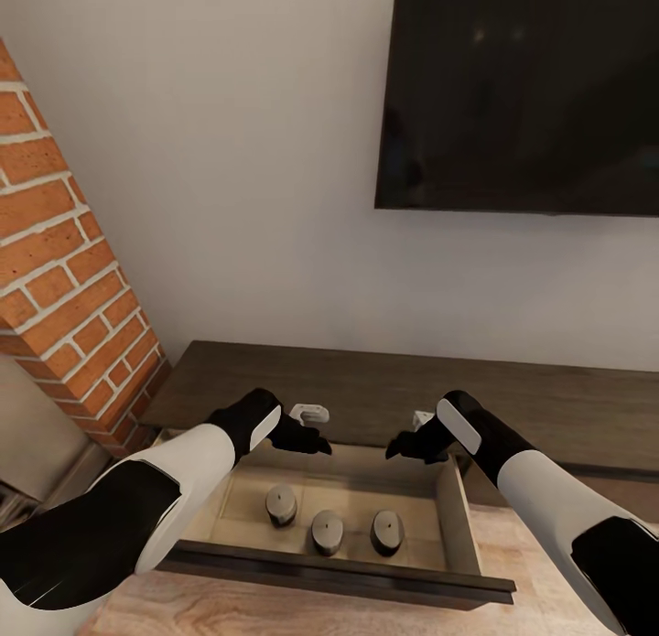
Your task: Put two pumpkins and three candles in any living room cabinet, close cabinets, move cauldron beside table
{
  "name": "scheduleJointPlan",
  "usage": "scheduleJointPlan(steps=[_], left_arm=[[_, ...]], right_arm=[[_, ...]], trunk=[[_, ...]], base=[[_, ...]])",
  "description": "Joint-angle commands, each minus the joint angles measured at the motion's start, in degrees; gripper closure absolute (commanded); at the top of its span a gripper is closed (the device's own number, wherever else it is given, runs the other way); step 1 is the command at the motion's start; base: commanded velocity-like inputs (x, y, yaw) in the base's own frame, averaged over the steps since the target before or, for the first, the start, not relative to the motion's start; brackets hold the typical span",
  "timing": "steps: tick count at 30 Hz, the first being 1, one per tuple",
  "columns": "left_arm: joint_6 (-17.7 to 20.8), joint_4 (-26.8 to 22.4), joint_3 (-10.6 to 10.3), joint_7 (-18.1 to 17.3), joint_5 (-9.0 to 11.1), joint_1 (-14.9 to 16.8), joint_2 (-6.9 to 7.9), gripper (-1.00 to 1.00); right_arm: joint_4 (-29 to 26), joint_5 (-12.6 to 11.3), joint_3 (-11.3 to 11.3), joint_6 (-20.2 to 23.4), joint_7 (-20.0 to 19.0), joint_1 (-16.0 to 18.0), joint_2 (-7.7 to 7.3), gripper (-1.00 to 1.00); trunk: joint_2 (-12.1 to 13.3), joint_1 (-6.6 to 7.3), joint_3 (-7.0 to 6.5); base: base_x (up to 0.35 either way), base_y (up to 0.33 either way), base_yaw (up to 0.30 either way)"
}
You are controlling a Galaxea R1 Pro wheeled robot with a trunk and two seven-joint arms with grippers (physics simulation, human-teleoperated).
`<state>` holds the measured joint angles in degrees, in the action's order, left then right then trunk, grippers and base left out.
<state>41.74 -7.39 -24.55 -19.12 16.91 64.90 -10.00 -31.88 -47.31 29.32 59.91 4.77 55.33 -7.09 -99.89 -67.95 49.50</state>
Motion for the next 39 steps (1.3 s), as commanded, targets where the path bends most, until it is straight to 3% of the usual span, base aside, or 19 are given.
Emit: scheduleJointPlan(steps=[1, 12, 35, 37, 39], left_arm=[[0.19, 0.01, -0.42, -0.04, 0.41, 0.05, 0.0, -1.0], [0.19, 0.01, -0.41, -0.04, 0.42, 0.05, 0.0, -1.0], [0.19, 0.01, -0.41, -0.04, 0.42, 0.05, 0.0, -1.0], [0.19, 0.01, -0.41, -0.04, 0.42, 0.05, 0.0, -1.0], [0.19, 0.01, -0.41, -0.04, 0.42, 0.05, 0.0, -1.0]], right_arm=[[-0.11, -0.59, 0.39, 0.09, 0.48, 0.04, -0.05, -1.0], [-0.11, -0.58, 0.39, 0.09, 0.48, 0.04, 0.8, -1.0], [-0.11, -0.52, 0.49, -0.1, 0.48, 0.04, 0.94, -1.0], [-0.11, -0.51, 0.7, -0.13, 0.48, 0.04, 0.94, -1.0], [-0.11, -0.56, 2.3, -0.21, 0.48, 0.04, 0.91, -1.0]], trunk=[[-0.02, 0.0, -0.05], [-0.02, 0.0, -1.06], [-0.02, 0.0, -3.18], [-0.02, 0.0, -3.37], [-0.02, 0.0, -3.55]], base=[[0.0, 0.0, 0.0], [0.0, 0.0, 0.0], [0.0, 0.0, 0.0], [0.0, 0.0, 0.0], [0.0, 0.0, 0.0]])
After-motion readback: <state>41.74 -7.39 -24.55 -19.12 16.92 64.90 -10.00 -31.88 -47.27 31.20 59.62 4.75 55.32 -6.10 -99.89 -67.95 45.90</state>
